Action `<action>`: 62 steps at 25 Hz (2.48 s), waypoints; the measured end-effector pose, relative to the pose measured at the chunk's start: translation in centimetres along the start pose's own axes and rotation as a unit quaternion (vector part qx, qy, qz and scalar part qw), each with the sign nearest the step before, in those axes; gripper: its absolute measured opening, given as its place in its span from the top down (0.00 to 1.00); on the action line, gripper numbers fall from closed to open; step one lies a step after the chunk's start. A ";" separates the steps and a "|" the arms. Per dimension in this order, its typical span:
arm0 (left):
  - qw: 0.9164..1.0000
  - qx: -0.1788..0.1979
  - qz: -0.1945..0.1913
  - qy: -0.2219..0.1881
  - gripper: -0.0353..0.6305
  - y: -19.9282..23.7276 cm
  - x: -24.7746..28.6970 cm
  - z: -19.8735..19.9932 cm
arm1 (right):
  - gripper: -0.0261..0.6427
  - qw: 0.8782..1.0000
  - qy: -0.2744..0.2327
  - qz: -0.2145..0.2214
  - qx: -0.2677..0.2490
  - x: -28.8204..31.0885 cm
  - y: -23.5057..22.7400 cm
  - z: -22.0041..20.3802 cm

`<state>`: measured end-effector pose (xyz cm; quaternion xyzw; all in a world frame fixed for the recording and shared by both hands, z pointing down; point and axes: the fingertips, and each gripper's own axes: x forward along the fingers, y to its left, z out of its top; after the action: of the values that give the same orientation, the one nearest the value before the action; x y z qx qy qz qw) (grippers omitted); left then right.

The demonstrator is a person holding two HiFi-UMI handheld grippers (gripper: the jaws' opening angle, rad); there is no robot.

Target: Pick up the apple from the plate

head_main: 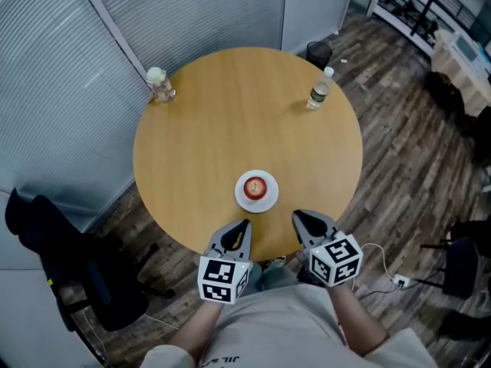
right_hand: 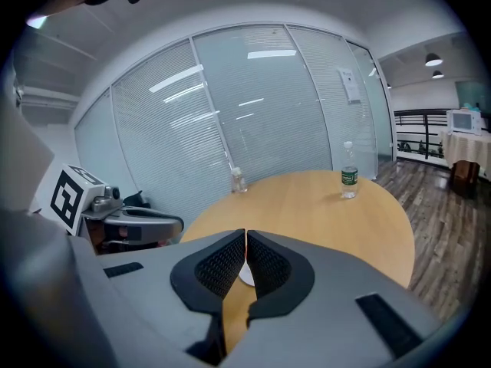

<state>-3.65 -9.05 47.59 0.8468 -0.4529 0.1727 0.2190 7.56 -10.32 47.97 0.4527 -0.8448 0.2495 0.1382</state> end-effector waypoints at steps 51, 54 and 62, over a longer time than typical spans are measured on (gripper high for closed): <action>0.990 0.016 -0.015 0.142 0.38 6.0 15.5 -8.2 | 0.91 0.996 0.080 -0.015 0.045 8.0 -4.8 -3.4; 0.988 0.024 -0.004 0.151 0.37 6.5 16.3 -8.7 | 0.91 0.995 0.082 -0.014 0.048 8.0 -4.9 -3.7; 0.987 0.021 -0.006 0.157 0.37 7.0 17.6 -9.1 | 0.91 0.995 0.088 -0.020 0.053 7.5 -5.3 -4.3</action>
<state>-1.07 -19.88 65.45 0.8165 -0.4040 0.3112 0.2706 7.83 -15.66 56.55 0.4526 -0.8057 0.3297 0.1932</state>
